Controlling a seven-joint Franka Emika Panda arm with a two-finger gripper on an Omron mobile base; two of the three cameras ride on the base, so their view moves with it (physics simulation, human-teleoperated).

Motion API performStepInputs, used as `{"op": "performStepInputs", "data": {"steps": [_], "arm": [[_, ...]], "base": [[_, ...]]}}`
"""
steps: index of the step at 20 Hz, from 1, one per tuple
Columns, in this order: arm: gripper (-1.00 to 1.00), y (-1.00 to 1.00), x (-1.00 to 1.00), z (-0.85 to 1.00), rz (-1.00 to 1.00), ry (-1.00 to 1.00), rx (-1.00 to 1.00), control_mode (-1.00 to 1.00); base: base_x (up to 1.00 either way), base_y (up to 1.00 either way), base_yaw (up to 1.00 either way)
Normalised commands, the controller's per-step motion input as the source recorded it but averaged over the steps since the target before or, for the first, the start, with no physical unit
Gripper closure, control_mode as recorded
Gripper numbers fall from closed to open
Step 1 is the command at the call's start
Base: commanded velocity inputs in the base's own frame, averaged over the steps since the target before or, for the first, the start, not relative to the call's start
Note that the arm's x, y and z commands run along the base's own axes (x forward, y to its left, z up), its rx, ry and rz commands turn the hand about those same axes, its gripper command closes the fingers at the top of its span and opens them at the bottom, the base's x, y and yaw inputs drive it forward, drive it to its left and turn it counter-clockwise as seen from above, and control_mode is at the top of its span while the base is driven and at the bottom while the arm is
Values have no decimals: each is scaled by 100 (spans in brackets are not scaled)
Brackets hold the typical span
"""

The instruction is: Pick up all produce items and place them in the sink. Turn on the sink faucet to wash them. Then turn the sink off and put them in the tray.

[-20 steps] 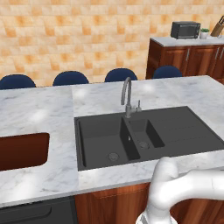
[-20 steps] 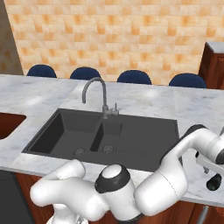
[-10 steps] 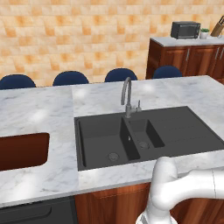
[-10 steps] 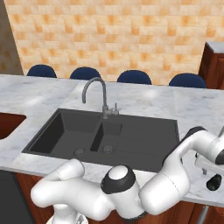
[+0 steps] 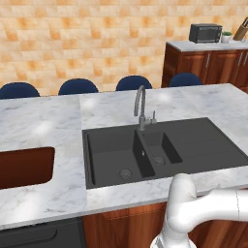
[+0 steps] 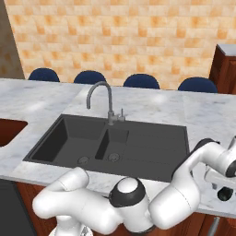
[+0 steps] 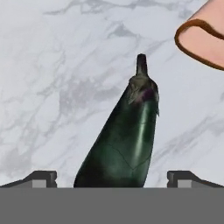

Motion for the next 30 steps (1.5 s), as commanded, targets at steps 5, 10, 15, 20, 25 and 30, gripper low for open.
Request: {"op": "performStepInputs", "data": {"steps": [5,10,15,20,25,30], "arm": [[100,1,0,-11,1,3,-4,-100],[100,13,-7,-4,1,0,0,-100],[100,78,-11,14,1,0,-7,-100],[100,100,0,45,-3,0,-11,-100],[100,99,0,41,-3,2,-7,-100],[100,99,-1,43,-1,5,-4,-100]], "base": [[0,0,0],[0,0,0],[0,0,0],[0,0,0],[0,0,0],[0,0,0]]}}
